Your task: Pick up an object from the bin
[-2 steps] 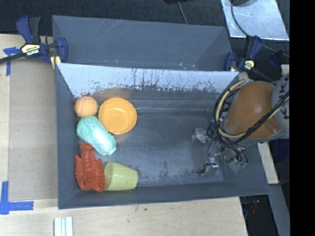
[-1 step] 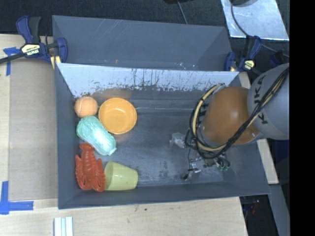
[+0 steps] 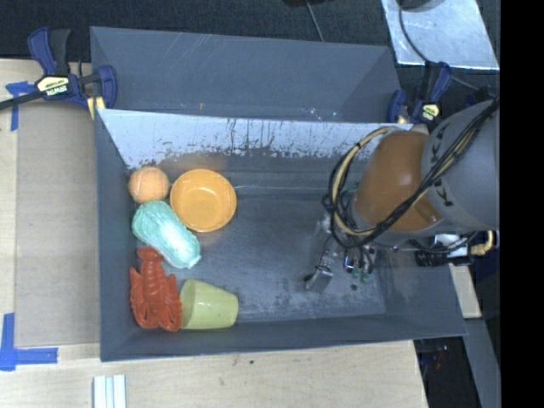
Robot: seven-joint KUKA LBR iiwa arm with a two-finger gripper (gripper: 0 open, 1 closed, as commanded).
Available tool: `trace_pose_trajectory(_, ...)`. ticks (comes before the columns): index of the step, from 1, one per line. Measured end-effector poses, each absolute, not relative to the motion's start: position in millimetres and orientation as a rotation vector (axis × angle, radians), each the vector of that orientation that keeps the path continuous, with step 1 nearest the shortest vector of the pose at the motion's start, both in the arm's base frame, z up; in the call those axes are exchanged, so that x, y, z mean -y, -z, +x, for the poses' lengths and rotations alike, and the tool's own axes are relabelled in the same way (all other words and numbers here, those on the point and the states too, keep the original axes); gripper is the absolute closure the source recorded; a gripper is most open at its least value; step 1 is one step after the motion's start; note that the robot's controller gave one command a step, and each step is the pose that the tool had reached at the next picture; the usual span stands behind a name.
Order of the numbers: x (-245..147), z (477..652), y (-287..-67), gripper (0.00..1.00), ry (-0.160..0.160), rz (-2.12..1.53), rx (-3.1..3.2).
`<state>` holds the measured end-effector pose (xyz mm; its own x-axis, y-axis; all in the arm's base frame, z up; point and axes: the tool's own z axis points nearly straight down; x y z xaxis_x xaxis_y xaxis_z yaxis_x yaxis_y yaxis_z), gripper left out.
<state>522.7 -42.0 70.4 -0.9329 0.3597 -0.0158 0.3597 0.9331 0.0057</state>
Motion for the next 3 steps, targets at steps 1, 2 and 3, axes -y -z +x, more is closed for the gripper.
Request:
trace_pose_trajectory(1, -46, 497.2, -71, 1.0, 0.004, -0.246, -3.112)
trace_pose_trajectory(2, -63, 491.5, -71, 1.0, 0.002, -0.333, -3.105)
trace_pose_trajectory(3, -80, 498.0, -71, 1.0, 0.008, -0.361, -3.102)
